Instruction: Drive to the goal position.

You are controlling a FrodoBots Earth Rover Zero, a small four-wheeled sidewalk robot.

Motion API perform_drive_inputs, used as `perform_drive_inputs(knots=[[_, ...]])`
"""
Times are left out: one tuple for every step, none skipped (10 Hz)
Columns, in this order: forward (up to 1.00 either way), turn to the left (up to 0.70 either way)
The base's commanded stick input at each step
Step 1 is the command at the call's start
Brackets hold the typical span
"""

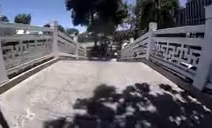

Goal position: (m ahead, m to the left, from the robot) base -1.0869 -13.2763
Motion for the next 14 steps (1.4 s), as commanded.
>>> perform_drive_inputs(knots=[[0.70, 0.00], [0.70, 0.00], [0.70, 0.00], [0.70, 0.00], [0.70, 0.00], [0.70, 0.00], [0.70, 0.00], [0.70, 0.00], [0.70, 0.00], [0.70, 0.00], [0.70, 0.00], [0.70, 0.00], [0.70, 0.00], [0.70, 0.00]])
